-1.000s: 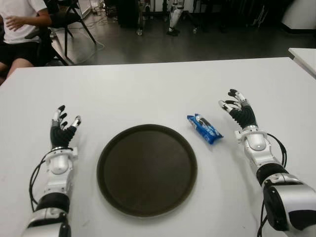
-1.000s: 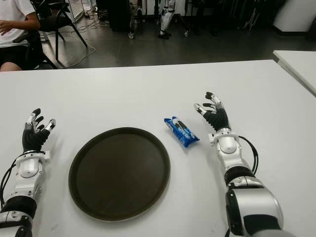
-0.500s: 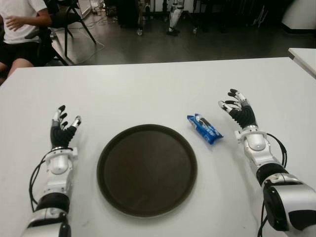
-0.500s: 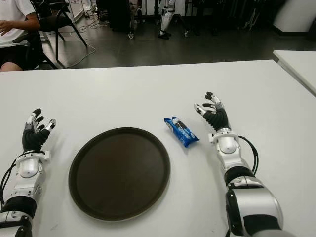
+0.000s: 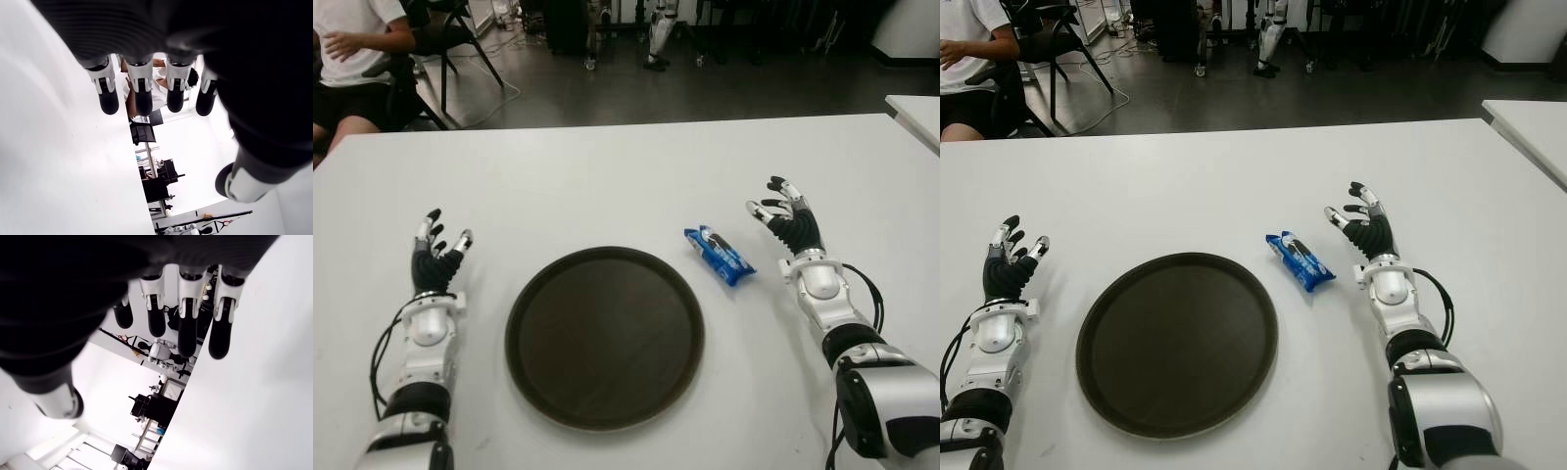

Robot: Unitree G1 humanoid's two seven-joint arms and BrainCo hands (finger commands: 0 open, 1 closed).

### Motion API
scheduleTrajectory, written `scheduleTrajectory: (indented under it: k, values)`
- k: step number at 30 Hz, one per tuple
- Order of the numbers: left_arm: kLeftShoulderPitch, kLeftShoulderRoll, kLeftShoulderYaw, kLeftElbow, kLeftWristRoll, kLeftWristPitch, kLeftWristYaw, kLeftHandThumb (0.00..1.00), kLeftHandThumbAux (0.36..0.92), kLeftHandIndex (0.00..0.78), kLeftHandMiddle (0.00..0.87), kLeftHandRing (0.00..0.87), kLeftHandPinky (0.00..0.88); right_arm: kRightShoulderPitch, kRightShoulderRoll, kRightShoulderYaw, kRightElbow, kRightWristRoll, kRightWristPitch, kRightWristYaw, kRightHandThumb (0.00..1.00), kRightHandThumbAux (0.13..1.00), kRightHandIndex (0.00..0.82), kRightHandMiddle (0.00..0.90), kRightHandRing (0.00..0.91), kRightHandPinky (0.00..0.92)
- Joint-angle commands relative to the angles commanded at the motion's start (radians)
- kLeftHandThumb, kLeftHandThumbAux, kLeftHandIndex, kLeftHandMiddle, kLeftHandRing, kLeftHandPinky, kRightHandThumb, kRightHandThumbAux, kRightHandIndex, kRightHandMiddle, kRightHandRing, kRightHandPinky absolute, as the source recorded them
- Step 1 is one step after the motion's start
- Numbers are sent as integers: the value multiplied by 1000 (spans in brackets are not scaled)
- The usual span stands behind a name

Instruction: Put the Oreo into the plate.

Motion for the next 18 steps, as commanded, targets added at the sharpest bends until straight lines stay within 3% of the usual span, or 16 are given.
scheduleTrajectory:
  k: [5,13,18]
  values:
    - [4,2,-2,1,6,-6,2,227,660,49,68,45,24,-3,4,20,-12,-28,33,-76,417,641,114,142,257,459]
    - [5,2,-4,2,10,-5,4,251,666,55,91,66,34,10,13,40,-71,-47,70,-126,425,659,98,137,238,401]
    - [5,-1,-5,3,11,-4,3,256,668,51,87,62,35,41,19,55,-176,-56,92,-130,389,668,92,139,227,361]
